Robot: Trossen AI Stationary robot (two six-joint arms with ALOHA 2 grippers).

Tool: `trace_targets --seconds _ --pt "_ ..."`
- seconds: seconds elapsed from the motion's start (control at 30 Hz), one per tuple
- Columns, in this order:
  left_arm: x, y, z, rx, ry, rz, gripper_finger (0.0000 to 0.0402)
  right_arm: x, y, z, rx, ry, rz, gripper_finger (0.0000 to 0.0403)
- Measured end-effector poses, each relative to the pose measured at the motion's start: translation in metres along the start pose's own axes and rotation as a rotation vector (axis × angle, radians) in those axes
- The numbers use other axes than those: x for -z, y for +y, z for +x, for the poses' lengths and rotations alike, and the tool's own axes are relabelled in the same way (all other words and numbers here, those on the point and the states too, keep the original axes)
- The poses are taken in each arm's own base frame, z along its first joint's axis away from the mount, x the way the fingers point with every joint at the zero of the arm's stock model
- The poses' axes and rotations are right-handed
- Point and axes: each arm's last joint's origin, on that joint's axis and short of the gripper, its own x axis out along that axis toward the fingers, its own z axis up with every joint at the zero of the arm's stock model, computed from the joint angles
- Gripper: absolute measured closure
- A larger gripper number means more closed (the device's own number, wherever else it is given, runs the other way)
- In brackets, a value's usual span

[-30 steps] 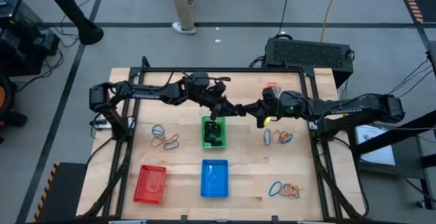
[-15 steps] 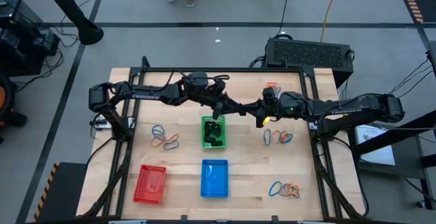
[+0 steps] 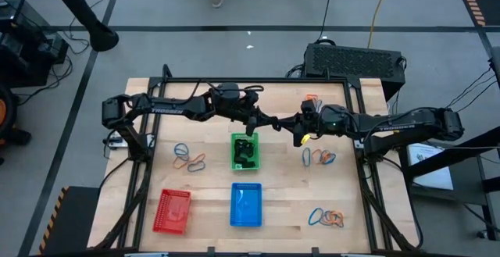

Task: Sort rubber bands into baskets
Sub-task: Put the black rubberband into the green bin

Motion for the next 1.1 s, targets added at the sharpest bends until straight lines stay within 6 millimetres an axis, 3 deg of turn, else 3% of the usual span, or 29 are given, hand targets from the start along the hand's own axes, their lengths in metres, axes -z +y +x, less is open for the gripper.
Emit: trace_targets --seconds 0.27,0.43,0.57,0.8,1.1 --pt "0.003 0.002 0.000 -0.020 0.030 -0.017 0.0396 0.001 0.000 0.000 0.001 0.010 0.005 0.0369" --pt "0.013 0.007 -0.001 -0.052 0.134 -0.073 0.0396 0.003 0.001 -0.001 -0.045 0.060 -0.019 0.0331" --pt "0.036 0.004 -0.004 -0.098 0.340 -0.184 0.0397 0.008 0.001 -0.002 -0.119 0.168 -0.032 0.0303" --pt "0.087 -0.022 -0.008 -0.284 0.672 -0.236 0.0397 0.023 -0.006 -0.005 -0.118 0.369 -0.058 0.0281" --pt "0.100 -0.033 -0.003 -0.521 0.581 -0.257 0.0398 0.024 -0.007 -0.006 -0.125 0.366 -0.207 0.0280"
